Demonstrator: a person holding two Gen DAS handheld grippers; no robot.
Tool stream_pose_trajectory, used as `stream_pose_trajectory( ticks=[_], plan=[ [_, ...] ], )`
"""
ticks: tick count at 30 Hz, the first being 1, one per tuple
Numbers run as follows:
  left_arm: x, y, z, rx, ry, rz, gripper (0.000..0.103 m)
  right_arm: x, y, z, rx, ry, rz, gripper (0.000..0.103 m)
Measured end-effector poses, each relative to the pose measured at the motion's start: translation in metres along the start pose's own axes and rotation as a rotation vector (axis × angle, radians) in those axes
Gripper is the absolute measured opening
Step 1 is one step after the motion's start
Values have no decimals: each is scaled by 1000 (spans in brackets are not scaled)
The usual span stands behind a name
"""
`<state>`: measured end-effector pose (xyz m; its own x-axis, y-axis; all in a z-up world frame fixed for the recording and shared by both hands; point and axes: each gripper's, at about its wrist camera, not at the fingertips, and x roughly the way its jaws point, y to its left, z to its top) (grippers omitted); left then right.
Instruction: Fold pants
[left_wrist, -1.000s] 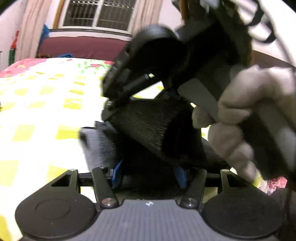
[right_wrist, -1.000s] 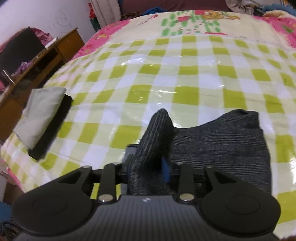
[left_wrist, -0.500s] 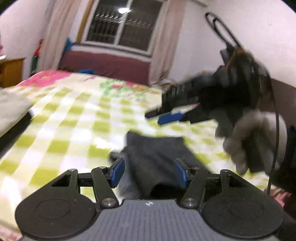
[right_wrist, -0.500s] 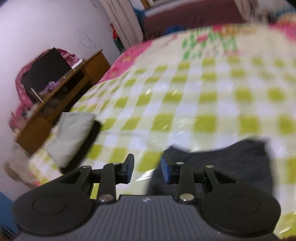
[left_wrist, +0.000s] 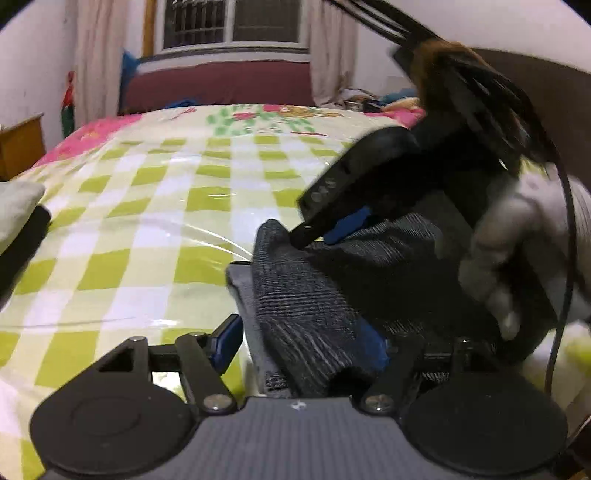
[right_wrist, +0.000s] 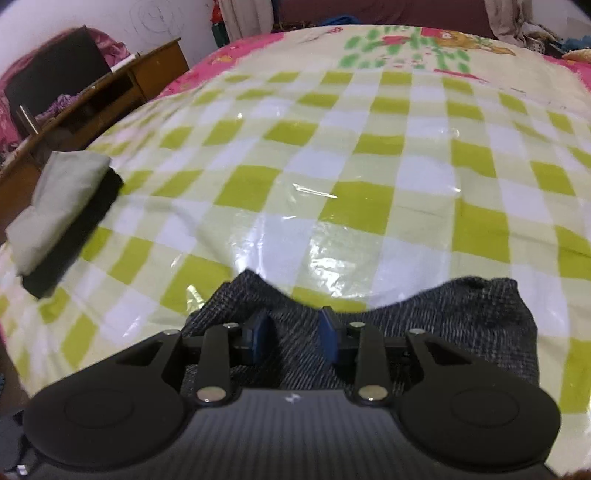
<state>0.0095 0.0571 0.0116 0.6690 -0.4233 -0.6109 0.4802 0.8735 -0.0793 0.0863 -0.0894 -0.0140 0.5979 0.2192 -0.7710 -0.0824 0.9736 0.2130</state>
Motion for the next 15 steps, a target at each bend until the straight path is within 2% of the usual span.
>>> stream_pose_trajectory(
  ticks=[2,7,9,11,13,15],
  plan=[
    [-13,-4,6,30,-43,31,82,-12,-3,1,13,-27,17,33],
    [-20,-8,10,14,-103,27,82,-76,-18,-20,58,-147,62,34],
    [-10,-13,1,43,-44,43,82,-95,-24,-38,55,-179,49,39],
    [5,-14,-9,40,2,40,83,-96,-30,-53,50,-168,18,41],
    [12,-8,-11,-8,28,24,85,-77,-42,-64,71,-87,2,40],
    [9,-5,-5,-55,49,18,85,-63,-55,-69,101,-72,15,32]
  ],
)
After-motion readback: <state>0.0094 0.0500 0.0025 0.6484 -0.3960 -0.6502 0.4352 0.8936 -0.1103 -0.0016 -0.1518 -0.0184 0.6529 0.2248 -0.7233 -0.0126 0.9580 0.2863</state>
